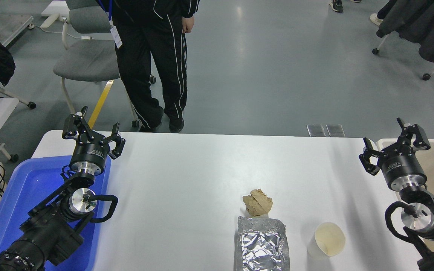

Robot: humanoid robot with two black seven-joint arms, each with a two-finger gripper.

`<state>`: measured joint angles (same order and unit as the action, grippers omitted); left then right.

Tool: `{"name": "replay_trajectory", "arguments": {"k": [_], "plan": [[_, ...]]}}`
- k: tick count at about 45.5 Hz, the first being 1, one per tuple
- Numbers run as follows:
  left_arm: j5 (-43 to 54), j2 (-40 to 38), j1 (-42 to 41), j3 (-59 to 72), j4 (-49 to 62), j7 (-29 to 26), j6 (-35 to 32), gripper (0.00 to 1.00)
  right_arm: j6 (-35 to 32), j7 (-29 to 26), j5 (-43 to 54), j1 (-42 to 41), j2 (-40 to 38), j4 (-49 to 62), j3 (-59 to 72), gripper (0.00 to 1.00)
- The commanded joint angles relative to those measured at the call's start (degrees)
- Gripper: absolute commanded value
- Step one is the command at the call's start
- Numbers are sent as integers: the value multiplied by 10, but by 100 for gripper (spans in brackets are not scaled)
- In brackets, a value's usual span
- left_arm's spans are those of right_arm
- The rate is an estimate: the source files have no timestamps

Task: Dispose of the paper cup in the dustbin

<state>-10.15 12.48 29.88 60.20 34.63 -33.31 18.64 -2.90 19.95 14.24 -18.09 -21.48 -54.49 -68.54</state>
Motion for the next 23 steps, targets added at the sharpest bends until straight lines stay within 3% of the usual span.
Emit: {"name": "replay_trajectory", "arguments": {"k": [1, 23], "plan": [[0, 0, 0, 0, 0, 0, 0, 100, 0, 0, 0, 2, 0, 0, 0, 99], [0, 0, 0, 0, 0, 0, 1, 100, 0, 10, 0, -1, 0, 4, -14, 99]]}}
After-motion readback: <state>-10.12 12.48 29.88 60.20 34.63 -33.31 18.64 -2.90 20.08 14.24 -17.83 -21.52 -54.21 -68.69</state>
